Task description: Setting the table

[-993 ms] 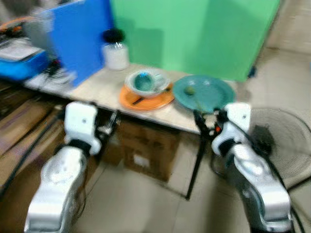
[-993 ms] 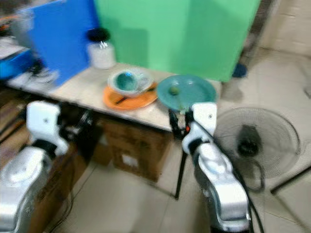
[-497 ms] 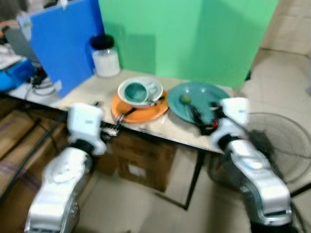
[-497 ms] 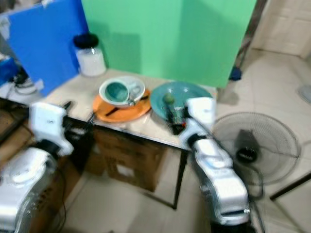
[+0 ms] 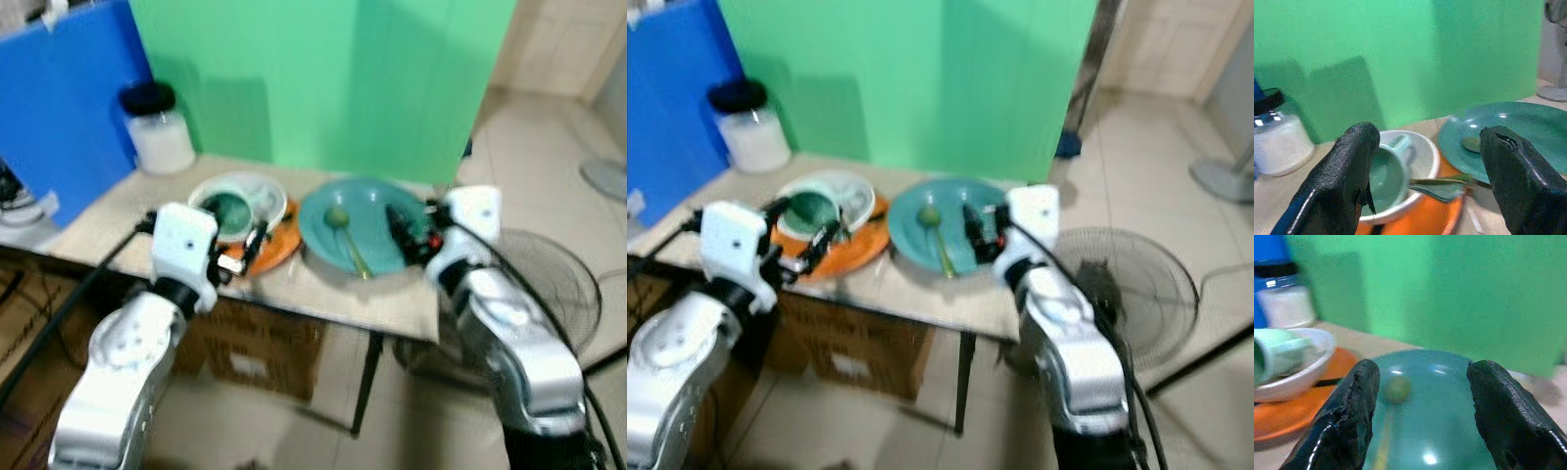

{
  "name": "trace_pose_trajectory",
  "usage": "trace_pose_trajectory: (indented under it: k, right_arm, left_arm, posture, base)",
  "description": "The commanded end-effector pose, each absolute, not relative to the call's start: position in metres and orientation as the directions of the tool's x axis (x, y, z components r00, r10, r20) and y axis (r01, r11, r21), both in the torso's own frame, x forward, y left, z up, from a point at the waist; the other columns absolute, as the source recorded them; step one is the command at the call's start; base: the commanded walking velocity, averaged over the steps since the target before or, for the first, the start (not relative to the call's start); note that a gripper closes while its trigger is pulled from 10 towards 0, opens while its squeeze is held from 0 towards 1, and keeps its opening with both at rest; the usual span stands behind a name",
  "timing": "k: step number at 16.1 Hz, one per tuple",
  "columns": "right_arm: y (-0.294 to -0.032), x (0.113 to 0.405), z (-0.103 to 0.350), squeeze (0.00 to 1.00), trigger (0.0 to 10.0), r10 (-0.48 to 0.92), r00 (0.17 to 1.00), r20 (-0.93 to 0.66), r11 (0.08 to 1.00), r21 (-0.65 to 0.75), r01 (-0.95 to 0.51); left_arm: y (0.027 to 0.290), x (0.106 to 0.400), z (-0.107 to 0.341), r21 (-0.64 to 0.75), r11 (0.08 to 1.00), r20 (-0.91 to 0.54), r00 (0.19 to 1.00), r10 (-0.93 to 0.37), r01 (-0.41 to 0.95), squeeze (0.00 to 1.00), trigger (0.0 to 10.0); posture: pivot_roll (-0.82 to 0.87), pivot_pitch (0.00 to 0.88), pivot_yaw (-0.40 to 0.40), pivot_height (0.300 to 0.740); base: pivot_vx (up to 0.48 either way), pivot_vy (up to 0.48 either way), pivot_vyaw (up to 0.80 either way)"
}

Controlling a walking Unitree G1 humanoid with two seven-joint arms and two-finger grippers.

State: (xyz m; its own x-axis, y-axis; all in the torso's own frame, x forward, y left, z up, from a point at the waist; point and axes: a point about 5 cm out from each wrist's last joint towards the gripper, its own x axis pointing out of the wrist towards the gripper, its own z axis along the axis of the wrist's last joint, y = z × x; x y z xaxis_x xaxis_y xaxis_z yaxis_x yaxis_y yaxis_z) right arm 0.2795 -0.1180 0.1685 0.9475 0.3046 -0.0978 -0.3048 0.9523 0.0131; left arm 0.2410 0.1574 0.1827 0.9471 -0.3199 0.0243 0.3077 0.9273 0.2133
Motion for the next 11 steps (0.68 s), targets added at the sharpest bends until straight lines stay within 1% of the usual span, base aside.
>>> trace_pose_trajectory:
  k: [1,3,5,6,7,8,9,10,11]
  right_arm:
    - [-0.103,0.282,0.166,0.00,10.0,0.372,0.919,-0.132,0.927,0.003,-0.375]
    - [-0.095,0.287,0.162,0.00,10.0,0.403,0.894,-0.194,0.909,-0.030,-0.416]
    - [-0.093,0.291,0.160,0.00,10.0,0.408,0.882,-0.237,0.903,-0.035,-0.428]
    - [-0.087,0.297,0.155,0.00,10.0,0.433,0.845,-0.314,0.889,-0.008,-0.458]
    - [-0.081,0.303,0.149,1.00,10.0,0.450,0.807,-0.382,0.879,0.029,-0.477]
    - [-0.076,0.308,0.145,1.00,10.0,0.453,0.783,-0.426,0.874,0.042,-0.483]
    - [-0.074,0.310,0.144,1.00,10.0,0.451,0.775,-0.443,0.875,0.047,-0.482]
    - [-0.068,0.319,0.141,1.00,10.0,0.434,0.764,-0.476,0.880,0.045,-0.472]
    - [-0.065,0.329,0.139,0.65,10.0,0.406,0.760,-0.508,0.888,0.021,-0.460]
  left_arm:
    - [0.161,0.241,0.183,0.224,0.928,0.017,0.951,-0.310,0.298,0.00,10.0]
    - [0.160,0.239,0.184,0.226,0.925,0.016,0.949,-0.316,0.304,0.00,10.0]
    - [0.160,0.239,0.184,0.229,0.923,0.015,0.947,-0.320,0.308,0.00,10.0]
    - [0.159,0.238,0.185,0.231,0.915,0.008,0.939,-0.343,0.332,0.00,10.0]
    - [0.159,0.236,0.185,0.217,0.903,-0.007,0.926,-0.378,0.370,0.00,10.0]
    - [0.158,0.235,0.185,0.216,0.886,-0.028,0.909,-0.415,0.411,0.00,10.0]
    - [0.158,0.234,0.185,0.218,0.877,-0.036,0.901,-0.431,0.429,0.00,10.0]
    - [0.157,0.231,0.185,0.211,0.852,-0.065,0.877,-0.477,0.479,0.00,10.0]
    - [0.157,0.229,0.183,0.211,0.828,-0.096,0.854,-0.511,0.519,0.00,10.0]
  posture:
    - [0.17,0.000,0.013,0.740]
    - [0.17,0.000,0.010,0.740]
    - [0.18,0.000,0.007,0.740]
    - [0.17,0.000,0.011,0.740]
    - [0.17,0.000,0.012,0.740]
    - [0.17,0.000,0.017,0.740]
    - [0.17,0.000,0.019,0.740]
    - [0.17,0.000,0.021,0.740]
    - [0.17,0.000,0.024,0.740]
  base:
    - [0.311,0.000,0.00]
    - [0.311,0.000,0.00]
    - [0.308,0.000,0.00]
    - [0.000,0.000,0.00]
    - [0.000,0.000,0.00]
    - [0.000,0.000,0.00]
    - [0.000,0.000,0.00]
    - [0.000,0.000,0.00]
    - [0.000,0.000,0.00]
